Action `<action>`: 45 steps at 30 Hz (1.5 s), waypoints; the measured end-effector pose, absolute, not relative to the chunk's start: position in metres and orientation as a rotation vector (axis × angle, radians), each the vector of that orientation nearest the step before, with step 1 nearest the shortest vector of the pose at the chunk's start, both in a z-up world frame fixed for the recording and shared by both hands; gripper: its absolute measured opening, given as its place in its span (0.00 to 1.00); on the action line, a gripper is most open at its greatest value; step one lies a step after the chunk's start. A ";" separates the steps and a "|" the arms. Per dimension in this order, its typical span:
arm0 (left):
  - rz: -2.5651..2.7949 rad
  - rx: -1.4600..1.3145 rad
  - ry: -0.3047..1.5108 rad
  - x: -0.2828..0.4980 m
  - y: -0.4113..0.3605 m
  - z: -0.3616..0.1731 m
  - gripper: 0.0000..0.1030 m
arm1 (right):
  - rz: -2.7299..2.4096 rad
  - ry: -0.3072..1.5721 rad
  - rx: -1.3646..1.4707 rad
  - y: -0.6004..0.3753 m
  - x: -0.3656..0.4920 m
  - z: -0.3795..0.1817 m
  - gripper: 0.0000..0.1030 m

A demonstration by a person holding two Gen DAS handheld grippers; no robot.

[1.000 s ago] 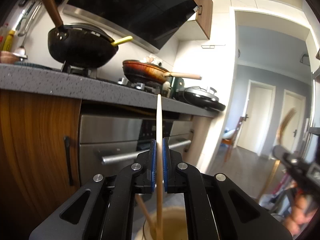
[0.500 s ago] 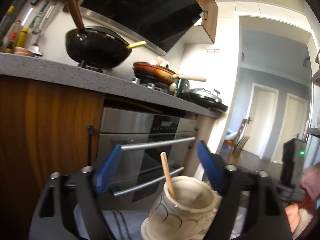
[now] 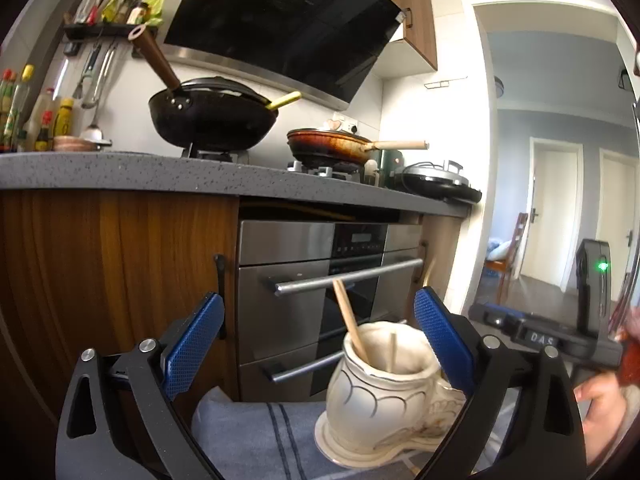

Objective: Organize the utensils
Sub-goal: 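Carry the chopstick and gold fork over the holder and open both tools inside, then withdraw both tools from the holder back toward the utensils on the cloth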

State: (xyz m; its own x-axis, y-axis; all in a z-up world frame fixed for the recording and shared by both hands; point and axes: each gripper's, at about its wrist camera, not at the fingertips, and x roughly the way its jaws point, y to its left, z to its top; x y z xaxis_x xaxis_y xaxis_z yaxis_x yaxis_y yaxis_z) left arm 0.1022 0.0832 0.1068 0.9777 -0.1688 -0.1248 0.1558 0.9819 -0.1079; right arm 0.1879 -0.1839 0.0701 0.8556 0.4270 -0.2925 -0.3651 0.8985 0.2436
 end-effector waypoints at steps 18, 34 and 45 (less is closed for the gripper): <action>-0.189 0.001 0.379 0.062 0.017 0.062 0.95 | 0.293 0.424 0.149 -0.220 0.133 0.055 0.95; -0.175 0.102 0.730 0.061 -0.030 -0.018 0.95 | 0.230 0.602 0.083 -0.242 0.109 -0.002 0.95; -0.199 0.138 0.797 0.055 -0.040 -0.037 0.92 | 0.294 0.687 -0.003 -0.226 0.104 -0.024 0.95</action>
State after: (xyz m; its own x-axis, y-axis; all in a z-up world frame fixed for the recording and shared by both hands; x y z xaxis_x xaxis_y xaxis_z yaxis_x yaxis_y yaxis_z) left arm 0.0550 -0.0398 -0.0374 0.6817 -0.1244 -0.7210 0.2284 0.9724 0.0482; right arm 0.1041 -0.2259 -0.0241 0.7336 0.2665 -0.6251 -0.2687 0.9587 0.0935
